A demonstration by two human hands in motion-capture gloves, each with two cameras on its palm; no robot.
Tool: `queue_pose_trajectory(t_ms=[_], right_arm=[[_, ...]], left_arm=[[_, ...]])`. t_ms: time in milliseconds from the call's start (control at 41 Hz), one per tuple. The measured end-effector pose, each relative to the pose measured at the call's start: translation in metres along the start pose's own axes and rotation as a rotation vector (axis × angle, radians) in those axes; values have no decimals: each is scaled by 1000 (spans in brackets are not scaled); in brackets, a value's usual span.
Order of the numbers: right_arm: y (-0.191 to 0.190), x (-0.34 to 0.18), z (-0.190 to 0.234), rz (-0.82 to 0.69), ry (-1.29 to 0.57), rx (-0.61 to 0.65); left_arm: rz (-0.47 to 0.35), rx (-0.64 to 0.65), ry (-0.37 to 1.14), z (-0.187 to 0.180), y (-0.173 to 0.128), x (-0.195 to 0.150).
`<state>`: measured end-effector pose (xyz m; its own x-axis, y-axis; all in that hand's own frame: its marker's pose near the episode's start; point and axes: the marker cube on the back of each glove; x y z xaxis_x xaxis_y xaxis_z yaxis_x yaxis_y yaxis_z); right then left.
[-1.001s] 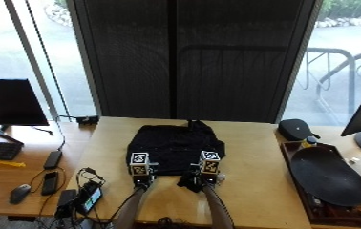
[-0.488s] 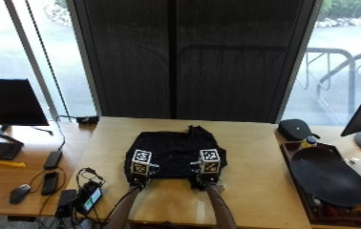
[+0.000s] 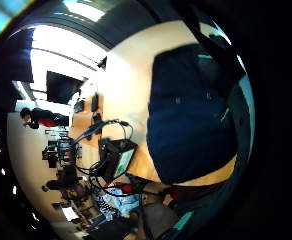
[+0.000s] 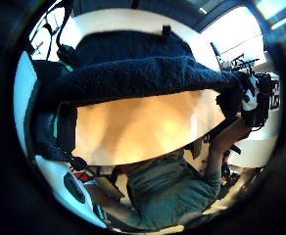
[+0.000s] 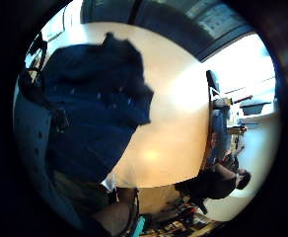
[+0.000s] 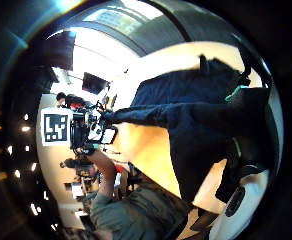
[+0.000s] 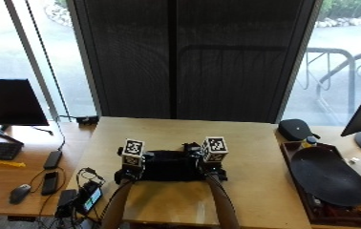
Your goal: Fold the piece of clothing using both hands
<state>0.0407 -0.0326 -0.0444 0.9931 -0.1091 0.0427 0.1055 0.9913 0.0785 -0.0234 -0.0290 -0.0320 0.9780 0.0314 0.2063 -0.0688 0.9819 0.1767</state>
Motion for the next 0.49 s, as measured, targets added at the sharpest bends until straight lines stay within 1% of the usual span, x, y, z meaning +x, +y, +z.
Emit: queue_pose_trajectory(t_ms=[49, 122, 171, 269, 293, 342, 391, 415, 439, 488], right_arm=[[-15, 0, -2, 14, 12, 63], [-33, -2, -2, 29, 19, 95], [-51, -6, 0, 39, 11, 99], [-89, -19, 10, -20, -73, 88], [-100, -17, 16, 10, -45, 84], [-116, -7, 26, 119, 72, 92], [-122, 4, 36, 202, 169, 98], [-125, 6, 43, 222, 189, 101], [-129, 4, 49, 225, 183, 109], [-135, -6, 58, 199, 142, 123]], left_arm=[[-20, 22, 3, -7, -6, -2], [-39, 38, 9, -6, -19, -3], [-63, 57, 11, 0, -38, -2], [-130, 54, -4, 17, -76, -4], [-149, 52, -12, 19, -83, -6], [-189, 38, -27, 25, -96, -9], [-239, -33, -32, 45, -104, -14], [-259, -73, -26, 57, -107, -16], [-265, -93, -8, 66, -110, -16], [-235, -51, 58, 75, -115, -11]])
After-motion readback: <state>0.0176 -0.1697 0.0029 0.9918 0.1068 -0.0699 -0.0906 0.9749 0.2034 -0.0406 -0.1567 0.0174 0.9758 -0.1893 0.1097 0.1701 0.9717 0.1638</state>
